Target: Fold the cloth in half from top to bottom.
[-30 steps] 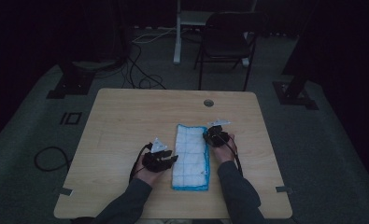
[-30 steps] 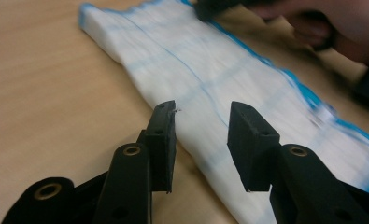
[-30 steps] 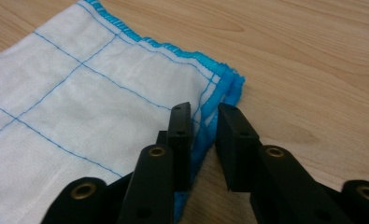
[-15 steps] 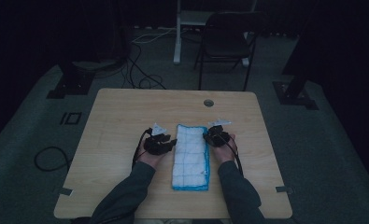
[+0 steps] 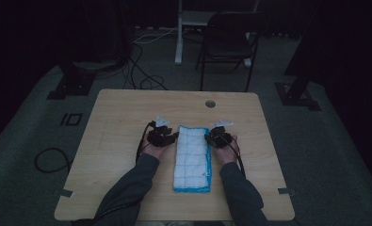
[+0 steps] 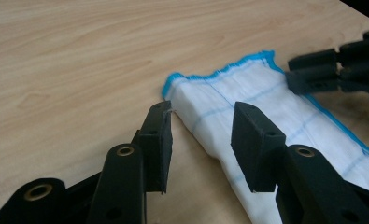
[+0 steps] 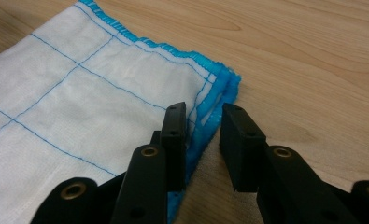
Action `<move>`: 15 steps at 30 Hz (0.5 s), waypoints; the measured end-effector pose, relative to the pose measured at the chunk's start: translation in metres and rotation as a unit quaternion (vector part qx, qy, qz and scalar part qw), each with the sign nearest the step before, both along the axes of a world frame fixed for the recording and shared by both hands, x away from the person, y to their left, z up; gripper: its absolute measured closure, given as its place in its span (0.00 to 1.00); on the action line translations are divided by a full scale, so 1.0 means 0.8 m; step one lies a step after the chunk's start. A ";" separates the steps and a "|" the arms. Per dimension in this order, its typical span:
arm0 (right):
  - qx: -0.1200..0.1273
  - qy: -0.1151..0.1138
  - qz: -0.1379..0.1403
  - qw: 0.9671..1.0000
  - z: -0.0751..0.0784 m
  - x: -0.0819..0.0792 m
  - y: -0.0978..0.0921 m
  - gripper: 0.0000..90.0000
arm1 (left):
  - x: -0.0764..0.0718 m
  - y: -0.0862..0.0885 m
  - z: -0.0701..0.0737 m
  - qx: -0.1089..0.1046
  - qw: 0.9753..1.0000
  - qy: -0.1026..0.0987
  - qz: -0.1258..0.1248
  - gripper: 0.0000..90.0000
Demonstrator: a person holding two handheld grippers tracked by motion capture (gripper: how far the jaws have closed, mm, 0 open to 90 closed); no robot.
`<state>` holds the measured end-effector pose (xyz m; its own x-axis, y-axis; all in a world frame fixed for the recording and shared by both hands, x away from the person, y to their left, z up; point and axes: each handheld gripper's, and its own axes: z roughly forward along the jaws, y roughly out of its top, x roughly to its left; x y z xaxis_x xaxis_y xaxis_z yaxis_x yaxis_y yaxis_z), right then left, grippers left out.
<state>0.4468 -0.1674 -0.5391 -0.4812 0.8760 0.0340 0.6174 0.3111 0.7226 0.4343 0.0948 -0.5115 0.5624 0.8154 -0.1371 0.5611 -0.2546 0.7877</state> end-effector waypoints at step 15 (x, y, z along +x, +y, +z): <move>0.005 0.003 -0.003 1.000 0.000 0.000 -0.002 0.77 | 0.023 -0.017 -0.015 -0.003 0.999 0.026 0.022 0.63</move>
